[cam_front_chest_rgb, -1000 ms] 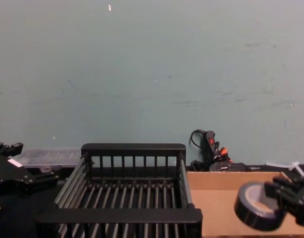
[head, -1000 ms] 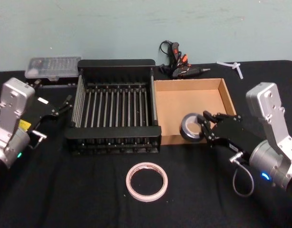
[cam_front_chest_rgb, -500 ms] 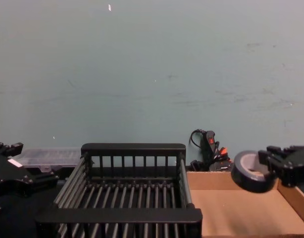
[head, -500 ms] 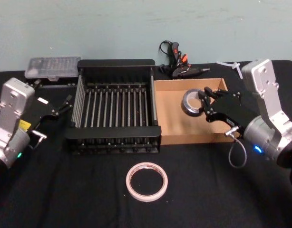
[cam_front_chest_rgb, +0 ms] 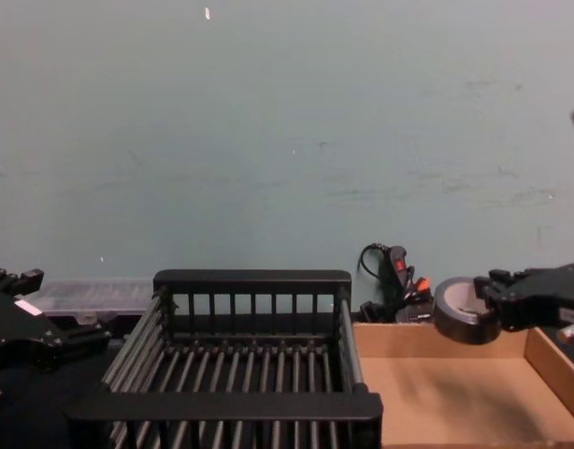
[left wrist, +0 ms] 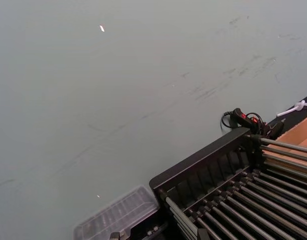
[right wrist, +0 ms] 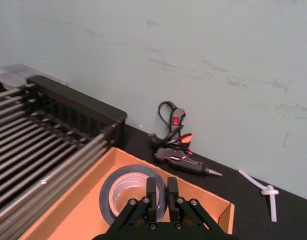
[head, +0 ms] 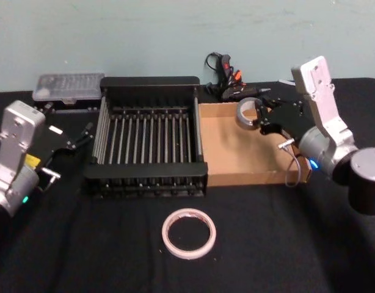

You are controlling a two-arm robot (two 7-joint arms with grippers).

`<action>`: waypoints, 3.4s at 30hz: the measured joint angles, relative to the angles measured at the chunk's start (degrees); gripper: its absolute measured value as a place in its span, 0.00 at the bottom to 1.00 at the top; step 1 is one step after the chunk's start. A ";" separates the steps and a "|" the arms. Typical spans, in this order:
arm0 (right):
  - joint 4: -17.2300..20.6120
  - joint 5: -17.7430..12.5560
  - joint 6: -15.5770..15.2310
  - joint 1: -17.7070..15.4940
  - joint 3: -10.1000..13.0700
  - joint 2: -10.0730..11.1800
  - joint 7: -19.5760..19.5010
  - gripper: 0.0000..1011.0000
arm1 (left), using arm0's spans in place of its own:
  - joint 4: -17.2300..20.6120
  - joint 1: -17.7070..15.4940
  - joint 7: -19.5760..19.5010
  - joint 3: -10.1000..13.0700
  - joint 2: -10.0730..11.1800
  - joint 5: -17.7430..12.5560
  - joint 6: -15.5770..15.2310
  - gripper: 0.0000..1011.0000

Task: Pick up the white tape and place it into the black box , Pick up the silver tape and place it into the brown box.

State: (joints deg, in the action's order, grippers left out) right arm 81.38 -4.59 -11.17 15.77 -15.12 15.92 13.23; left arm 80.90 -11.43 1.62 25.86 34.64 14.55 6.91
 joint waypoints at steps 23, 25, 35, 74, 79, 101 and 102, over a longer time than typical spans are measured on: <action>-17.61 4.10 1.06 7.73 -0.14 -6.07 -1.06 0.13 | 0.00 0.00 0.00 0.00 0.00 0.00 0.00 0.99; -18.09 4.31 1.06 7.80 -0.07 -6.23 -1.00 0.13 | 0.00 0.00 0.00 0.00 0.00 0.00 0.00 0.99; -18.44 5.09 0.76 7.60 0.11 -6.43 -0.74 0.13 | 0.00 0.00 0.00 0.00 0.00 0.00 0.00 0.99; -18.31 4.82 0.70 7.58 0.08 -6.38 -0.70 0.93 | 0.00 0.00 0.00 0.00 0.00 0.00 0.00 0.99; -16.84 4.75 0.85 6.87 0.49 -6.21 -0.31 0.99 | 0.00 0.00 0.00 0.00 0.00 0.00 0.00 0.99; 2.93 1.09 -4.35 -1.79 3.03 -1.97 3.07 0.99 | 0.00 0.00 0.00 0.00 0.00 0.00 0.00 0.99; 3.83 0.88 -4.74 -2.29 3.05 -1.65 3.26 0.99 | 0.00 0.00 0.00 0.00 0.00 0.00 0.00 0.99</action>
State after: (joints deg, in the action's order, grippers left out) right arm 85.21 -3.71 -15.90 13.47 -12.07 14.27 16.50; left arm 80.90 -11.43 1.62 25.86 34.65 14.55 6.91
